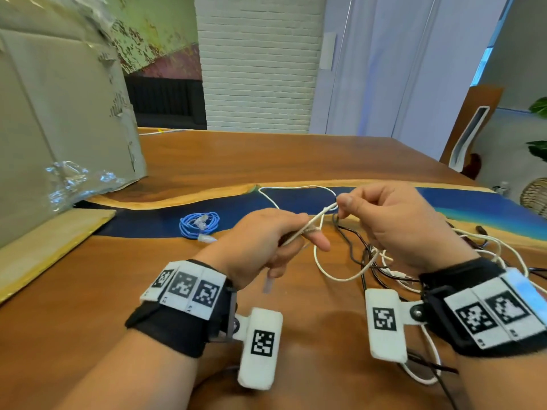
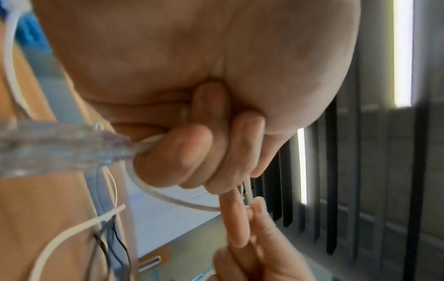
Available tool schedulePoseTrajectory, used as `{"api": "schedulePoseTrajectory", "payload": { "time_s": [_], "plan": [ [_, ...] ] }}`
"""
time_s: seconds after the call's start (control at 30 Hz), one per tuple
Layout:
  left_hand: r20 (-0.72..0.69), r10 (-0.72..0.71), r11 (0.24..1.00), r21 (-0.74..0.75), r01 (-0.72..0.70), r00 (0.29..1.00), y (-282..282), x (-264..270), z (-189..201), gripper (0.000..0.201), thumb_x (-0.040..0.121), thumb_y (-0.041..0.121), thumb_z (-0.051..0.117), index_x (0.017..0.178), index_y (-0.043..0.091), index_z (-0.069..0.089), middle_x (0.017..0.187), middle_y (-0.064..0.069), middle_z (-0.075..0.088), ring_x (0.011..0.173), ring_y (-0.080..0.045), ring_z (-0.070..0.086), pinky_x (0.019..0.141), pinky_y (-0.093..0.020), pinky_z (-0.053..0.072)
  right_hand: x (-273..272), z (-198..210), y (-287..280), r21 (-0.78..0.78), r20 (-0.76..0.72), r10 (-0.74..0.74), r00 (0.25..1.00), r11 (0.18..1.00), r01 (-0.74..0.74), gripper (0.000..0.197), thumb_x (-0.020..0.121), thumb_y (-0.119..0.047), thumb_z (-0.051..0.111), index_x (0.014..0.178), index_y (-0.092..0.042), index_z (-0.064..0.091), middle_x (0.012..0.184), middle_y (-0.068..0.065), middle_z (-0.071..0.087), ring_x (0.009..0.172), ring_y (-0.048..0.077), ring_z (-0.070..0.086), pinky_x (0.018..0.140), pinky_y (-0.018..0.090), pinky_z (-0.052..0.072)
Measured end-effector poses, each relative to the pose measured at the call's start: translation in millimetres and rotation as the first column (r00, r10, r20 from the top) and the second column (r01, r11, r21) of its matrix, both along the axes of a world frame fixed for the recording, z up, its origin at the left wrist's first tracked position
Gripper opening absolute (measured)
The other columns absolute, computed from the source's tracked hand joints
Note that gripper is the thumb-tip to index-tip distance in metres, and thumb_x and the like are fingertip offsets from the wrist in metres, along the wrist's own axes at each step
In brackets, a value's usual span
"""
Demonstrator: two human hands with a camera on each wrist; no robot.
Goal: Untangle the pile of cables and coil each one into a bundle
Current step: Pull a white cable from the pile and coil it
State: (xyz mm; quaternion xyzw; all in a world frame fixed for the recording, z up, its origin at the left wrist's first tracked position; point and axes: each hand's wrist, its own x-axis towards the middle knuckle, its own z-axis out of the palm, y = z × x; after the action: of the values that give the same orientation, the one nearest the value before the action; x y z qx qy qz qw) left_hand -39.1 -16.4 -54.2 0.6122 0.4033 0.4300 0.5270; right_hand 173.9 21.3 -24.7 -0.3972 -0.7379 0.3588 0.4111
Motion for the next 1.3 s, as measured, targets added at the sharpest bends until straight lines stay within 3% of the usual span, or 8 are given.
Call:
{"api": "schedulePoseTrajectory", "payload": {
  "time_s": [0.17,0.43,0.57,0.7,0.8,0.93,1.1,1.3],
  "plan": [
    [0.423,-0.024,0.999,-0.033,0.042,0.906,-2.6,4.0,4.9,0.040,0.106,0.018,0.036,0.117,-0.003,0.068,0.052,0.004,0.028,0.041,-0.008,0.011,0.041,-0.023,0.011,-4.8,-9.6,8.9,-0.005,0.054,-0.042,0.998,0.999,0.042,0.028,0.102,-0.037,0.057,0.093,-0.023,0.079,0.049,-0.008,0.043,0.042,0.007,0.035,0.046,0.022,0.032],
    [0.806,0.022,0.999,-0.038,0.014,0.592,-2.3,-4.6,17.8,0.039,0.107,0.019,0.036,0.137,0.000,0.053,0.062,0.008,0.043,0.040,-0.007,0.027,0.043,-0.016,0.027,-31.8,-21.2,-6.0,-0.006,0.403,0.147,0.903,0.987,-0.158,0.030,0.108,-0.025,0.049,0.118,-0.042,0.071,0.050,-0.016,0.046,0.047,0.003,0.040,0.052,0.016,0.031],
    [0.847,0.143,0.988,-0.088,-0.129,0.512,-0.5,5.4,13.5,0.037,0.109,0.016,0.036,0.137,-0.002,0.052,0.078,0.000,0.063,0.062,-0.009,0.061,0.064,-0.023,0.056,-45.6,-21.4,-19.4,-0.003,0.524,0.248,0.815,0.957,-0.289,0.028,0.107,-0.028,0.048,0.084,-0.024,0.063,0.054,-0.011,0.048,0.051,0.005,0.042,0.057,0.025,0.037],
    [0.671,0.207,0.957,0.014,-0.291,0.712,4.0,0.1,10.6,0.024,0.109,0.010,0.033,0.118,0.005,0.055,0.093,-0.009,0.070,0.103,-0.034,0.073,0.098,-0.044,0.055,-44.9,-16.7,-27.5,-0.016,0.495,0.334,0.802,0.927,-0.376,0.034,0.105,-0.040,0.053,0.090,-0.019,0.075,0.058,-0.001,0.044,0.053,0.011,0.038,0.055,0.028,0.035],
    [0.230,0.292,0.925,0.179,-0.335,0.929,5.8,-4.6,3.9,0.021,0.107,0.002,0.035,0.114,0.006,0.054,0.084,-0.010,0.070,0.080,-0.024,0.074,0.076,-0.028,0.056,-39.6,-7.7,-31.3,0.074,0.342,0.305,0.889,0.934,-0.349,0.034,0.102,-0.037,0.059,0.080,-0.019,0.077,0.055,0.001,0.044,0.052,0.015,0.039,0.055,0.027,0.035],
    [-0.102,0.128,0.982,0.154,-0.111,0.987,3.5,-2.4,-1.4,0.021,0.104,0.011,0.043,0.108,0.005,0.063,0.062,-0.014,0.057,0.047,-0.024,0.052,0.053,-0.032,0.047,-19.7,0.2,-18.0,0.191,0.105,0.194,0.975,0.958,-0.211,0.034,0.102,-0.026,0.060,0.074,-0.012,0.072,0.072,0.022,0.064,0.069,0.037,0.054,0.068,0.045,0.044],
    [0.049,-0.022,0.998,0.055,0.019,0.999,-8.8,5.7,7.9,0.040,0.105,0.018,0.038,0.096,-0.005,0.070,0.057,-0.005,0.014,0.043,-0.017,0.013,0.048,-0.029,0.032,-7.3,2.2,-8.5,0.245,0.053,0.034,0.998,0.968,-0.046,0.033,0.095,-0.037,0.066,0.075,-0.013,0.075,0.077,0.035,0.060,0.070,0.045,0.052,0.064,0.046,0.043],
    [0.568,-0.027,0.996,-0.053,0.070,0.823,-10.2,3.8,16.0,0.036,0.105,0.023,0.037,0.103,0.005,0.067,0.057,0.007,0.016,0.039,-0.005,0.015,0.041,-0.020,0.029,6.9,-2.4,4.9,0.112,0.055,-0.080,0.995,0.991,0.074,0.030,0.101,-0.031,0.060,0.082,-0.015,0.076,0.044,-0.012,0.044,0.042,0.004,0.040,0.054,0.025,0.034]
  ]
}}
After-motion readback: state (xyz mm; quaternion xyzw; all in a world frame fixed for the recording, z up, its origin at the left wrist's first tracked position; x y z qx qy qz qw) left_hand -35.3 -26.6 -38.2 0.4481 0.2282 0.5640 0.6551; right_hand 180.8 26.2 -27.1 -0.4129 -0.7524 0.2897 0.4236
